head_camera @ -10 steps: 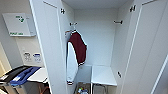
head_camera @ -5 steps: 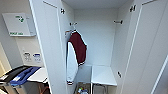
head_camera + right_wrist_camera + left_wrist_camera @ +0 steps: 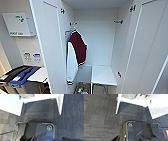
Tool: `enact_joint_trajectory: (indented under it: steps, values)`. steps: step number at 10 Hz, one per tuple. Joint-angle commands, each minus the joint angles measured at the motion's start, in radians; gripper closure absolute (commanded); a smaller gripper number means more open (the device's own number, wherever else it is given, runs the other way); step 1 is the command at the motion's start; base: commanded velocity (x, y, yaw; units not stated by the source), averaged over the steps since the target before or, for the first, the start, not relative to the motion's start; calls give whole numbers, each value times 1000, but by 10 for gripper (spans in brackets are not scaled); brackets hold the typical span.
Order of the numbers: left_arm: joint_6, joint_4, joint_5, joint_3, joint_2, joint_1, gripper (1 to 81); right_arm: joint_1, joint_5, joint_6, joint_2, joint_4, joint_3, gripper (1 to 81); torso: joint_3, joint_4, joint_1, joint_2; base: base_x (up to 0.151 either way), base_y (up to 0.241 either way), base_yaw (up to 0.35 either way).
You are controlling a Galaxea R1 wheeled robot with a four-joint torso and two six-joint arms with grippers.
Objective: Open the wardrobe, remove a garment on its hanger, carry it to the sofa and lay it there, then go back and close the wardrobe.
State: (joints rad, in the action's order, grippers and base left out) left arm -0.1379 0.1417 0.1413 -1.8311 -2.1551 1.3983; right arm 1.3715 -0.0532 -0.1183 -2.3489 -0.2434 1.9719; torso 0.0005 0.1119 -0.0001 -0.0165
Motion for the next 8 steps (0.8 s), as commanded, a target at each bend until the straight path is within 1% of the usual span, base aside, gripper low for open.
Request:
enact_joint_trajectory:
  steps: [1,3,5,6,7,8]
  values:
    - [-132,-1,110,81,257,-133,10,-152,-91,150,273,-20,-170,10,0,0,0,0,0,0,0]
    - [-163,-1,109,88,322,-233,10,-232,-89,181,360,-20,-191,10,0,0,0,0,0,0,0]
    - [-239,10,101,90,375,-351,10,-339,-79,212,429,-20,-217,10,0,0,0,0,0,0,0]
    - [-267,10,96,87,406,-411,10,-402,-67,215,452,-19,-219,10,0,0,0,0,0,0,0]
    - [-276,10,86,66,421,-480,10,-461,-27,216,465,-19,-211,10,0,0,0,0,0,0,0]
    - [-287,10,29,56,435,-566,10,-522,7,216,472,-25,-199,10,0,0,1,0,0,0,0]
